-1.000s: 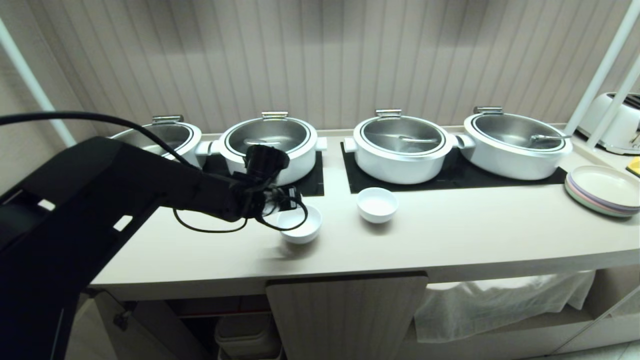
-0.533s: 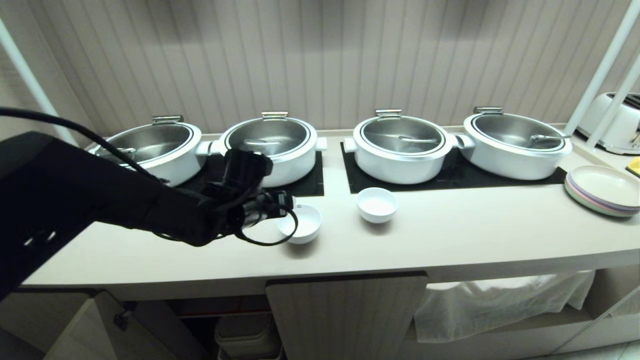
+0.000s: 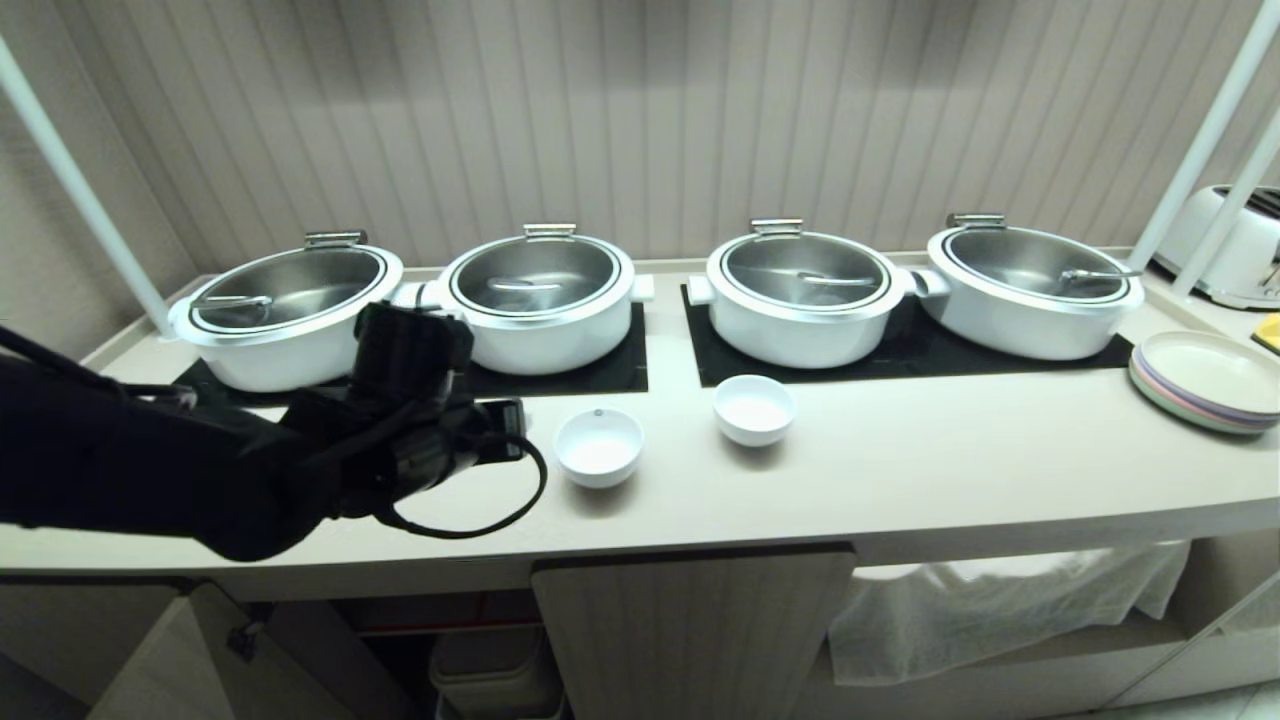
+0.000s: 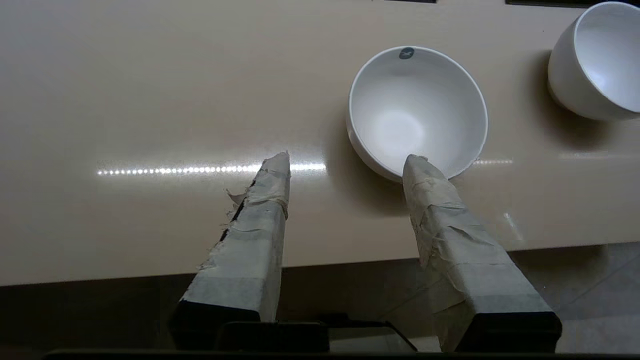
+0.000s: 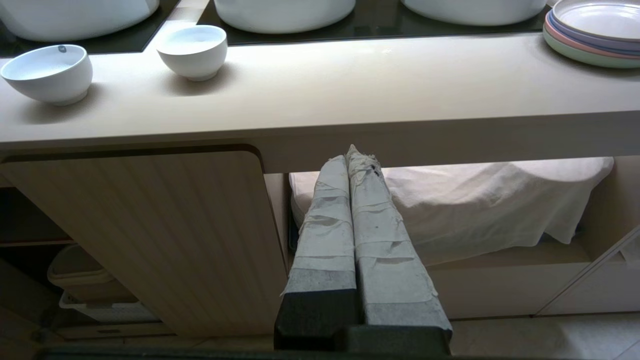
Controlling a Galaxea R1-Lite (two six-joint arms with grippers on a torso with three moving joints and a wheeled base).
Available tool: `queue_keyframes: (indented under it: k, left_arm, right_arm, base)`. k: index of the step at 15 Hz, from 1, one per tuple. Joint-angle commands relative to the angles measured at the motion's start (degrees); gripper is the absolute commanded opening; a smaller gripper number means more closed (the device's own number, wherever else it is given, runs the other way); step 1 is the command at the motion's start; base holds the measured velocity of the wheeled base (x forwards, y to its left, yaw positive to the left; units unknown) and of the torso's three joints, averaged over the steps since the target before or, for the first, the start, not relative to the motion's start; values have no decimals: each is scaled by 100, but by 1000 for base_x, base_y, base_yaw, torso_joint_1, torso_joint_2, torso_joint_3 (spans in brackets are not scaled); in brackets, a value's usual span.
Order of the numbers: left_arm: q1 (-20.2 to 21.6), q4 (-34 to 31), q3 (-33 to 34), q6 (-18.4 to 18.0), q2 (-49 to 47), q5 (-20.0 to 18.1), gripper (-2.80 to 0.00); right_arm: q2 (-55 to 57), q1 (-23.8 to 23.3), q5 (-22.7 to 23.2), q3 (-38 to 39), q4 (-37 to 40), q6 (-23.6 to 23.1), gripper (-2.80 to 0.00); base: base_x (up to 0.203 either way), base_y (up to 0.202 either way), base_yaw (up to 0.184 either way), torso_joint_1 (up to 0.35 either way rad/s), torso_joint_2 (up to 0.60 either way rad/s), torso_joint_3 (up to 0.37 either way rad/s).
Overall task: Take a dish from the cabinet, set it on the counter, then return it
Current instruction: Pick up the bowl from the table
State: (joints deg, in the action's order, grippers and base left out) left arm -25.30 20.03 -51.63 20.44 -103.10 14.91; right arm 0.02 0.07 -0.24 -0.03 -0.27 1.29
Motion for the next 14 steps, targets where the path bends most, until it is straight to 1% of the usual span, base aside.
queue_keyframes:
  k: [1, 5, 8, 10, 11, 14]
  left_arm:
    - [7, 3, 269, 18, 473, 16, -280]
    - [30, -8, 901, 20, 1111, 33, -280]
    - [274, -24, 1518, 18, 1778, 92, -280]
    - [601, -32, 2006, -40, 2289, 88, -280]
    - [817, -30, 2304, -162, 2554, 79, -280]
    - [1636, 0, 3206, -812, 3462, -46, -280]
  right_arm:
    - [6, 1, -2, 1, 0, 3, -280]
    - [6, 1, -2, 3, -6, 3, -280]
    - [-2, 1, -2, 2, 0, 3, -280]
    - [6, 1, -2, -6, 0, 3, -280]
    - [6, 1, -2, -6, 0, 3, -280]
    - [6, 1, -2, -3, -5, 3, -280]
  base:
    - [0, 0, 0, 0, 0, 0]
    - [0, 0, 0, 0, 0, 0]
    - [0, 0, 0, 0, 0, 0]
    - [0, 0, 0, 0, 0, 0]
    - [0, 0, 0, 0, 0, 0]
    - [0, 0, 0, 0, 0, 0]
